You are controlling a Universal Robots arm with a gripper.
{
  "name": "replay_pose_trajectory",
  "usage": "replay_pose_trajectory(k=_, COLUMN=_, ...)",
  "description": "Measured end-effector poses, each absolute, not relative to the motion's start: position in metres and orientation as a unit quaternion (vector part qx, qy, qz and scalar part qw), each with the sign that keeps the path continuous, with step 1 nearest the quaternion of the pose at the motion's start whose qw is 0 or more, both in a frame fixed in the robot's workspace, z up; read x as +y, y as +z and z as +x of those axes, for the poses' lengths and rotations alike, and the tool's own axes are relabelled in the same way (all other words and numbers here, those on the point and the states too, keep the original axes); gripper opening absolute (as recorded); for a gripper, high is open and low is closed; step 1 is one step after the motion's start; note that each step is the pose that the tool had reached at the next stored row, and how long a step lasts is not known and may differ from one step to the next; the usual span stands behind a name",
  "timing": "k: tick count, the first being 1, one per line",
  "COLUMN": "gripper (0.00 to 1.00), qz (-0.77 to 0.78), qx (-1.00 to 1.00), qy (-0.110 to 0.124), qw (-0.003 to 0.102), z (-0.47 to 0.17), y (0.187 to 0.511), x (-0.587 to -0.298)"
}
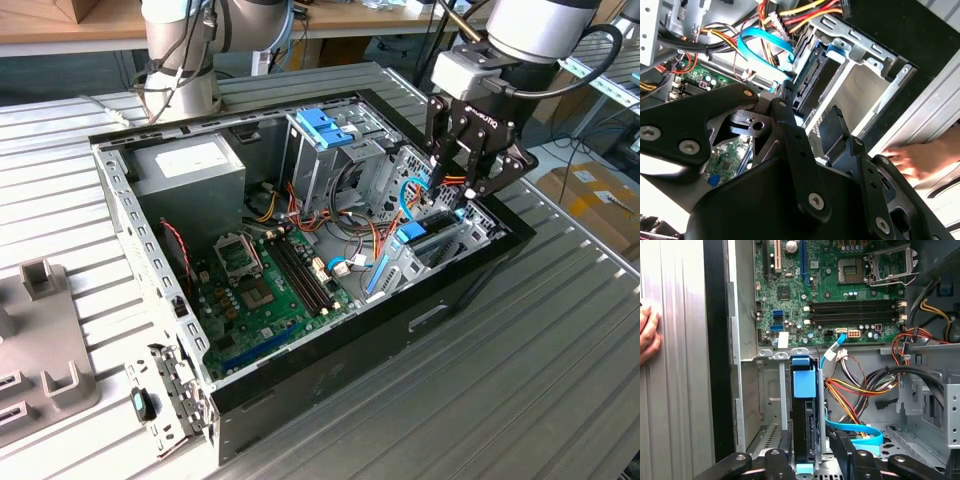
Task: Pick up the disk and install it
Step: 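Insert the first disk wire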
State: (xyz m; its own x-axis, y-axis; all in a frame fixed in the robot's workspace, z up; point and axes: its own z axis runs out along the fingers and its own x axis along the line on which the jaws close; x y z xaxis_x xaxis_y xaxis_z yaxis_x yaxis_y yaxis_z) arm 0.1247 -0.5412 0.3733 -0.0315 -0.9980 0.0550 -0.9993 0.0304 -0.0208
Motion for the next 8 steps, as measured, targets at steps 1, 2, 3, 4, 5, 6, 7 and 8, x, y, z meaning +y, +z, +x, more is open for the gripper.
replay_pose_trajectory(k=1, gripper=0.48, qz=0.696, qx=-0.718, qy=0.027, qw=0.012, z=0.1248, y=0.3729, x=-0.5404)
replay_pose_trajectory(k=2, gripper=0.48, qz=0.696, qx=-0.718, qy=0.027, qw=0.013, z=0.1248, y=0.3717, x=-0.5389)
replay_pose_trajectory(k=3, gripper=0.48, qz=0.696, qx=-0.718, qy=0.027, qw=0.013, z=0.1248, y=0.3706, x=-0.5381)
replay_pose_trajectory(k=4, gripper=0.48, qz=0.696, qx=-0.718, qy=0.027, qw=0.012, z=0.1250, y=0.3676, x=-0.5361)
replay_pose_trajectory(k=5, gripper=0.48, qz=0.696, qx=-0.718, qy=0.027, qw=0.013, z=0.1258, y=0.3663, x=-0.5353)
replay_pose_trajectory(k=6, gripper=0.48, qz=0.696, qx=-0.718, qy=0.027, qw=0.013, z=0.1264, y=0.3658, x=-0.5347)
replay_pose_trajectory(k=7, gripper=0.48, qz=0.696, qx=-0.718, qy=0.028, qw=0.014, z=0.1287, y=0.3645, x=-0.5336)
replay_pose_trajectory(k=8, gripper=0.48, qz=0.696, qx=-0.718, qy=0.028, qw=0.014, z=0.1306, y=0.3640, x=-0.5328)
